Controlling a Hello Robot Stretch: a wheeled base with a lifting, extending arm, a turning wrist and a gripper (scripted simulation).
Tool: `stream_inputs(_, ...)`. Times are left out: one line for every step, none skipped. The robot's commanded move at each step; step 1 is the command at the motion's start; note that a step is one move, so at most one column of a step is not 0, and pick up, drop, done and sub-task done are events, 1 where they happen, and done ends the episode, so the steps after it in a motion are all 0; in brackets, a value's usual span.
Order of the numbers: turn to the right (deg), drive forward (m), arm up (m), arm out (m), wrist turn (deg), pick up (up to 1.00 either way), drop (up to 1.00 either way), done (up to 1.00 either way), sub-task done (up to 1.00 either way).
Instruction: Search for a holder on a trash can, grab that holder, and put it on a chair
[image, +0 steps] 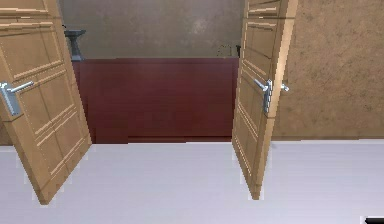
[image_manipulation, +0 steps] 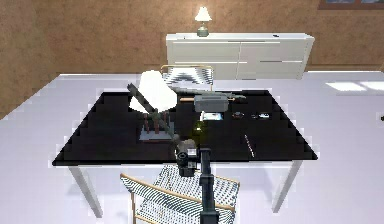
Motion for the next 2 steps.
stream_inputs(0.0, 0.0, 0.1, 0.0, 0.0, 0.0, 0.0, 0.0, 0.0)
stream_inputs(0.0, 0.0, 0.0, -0.08, 0.0, 0.0, 0.0, 0.0, 0.0)
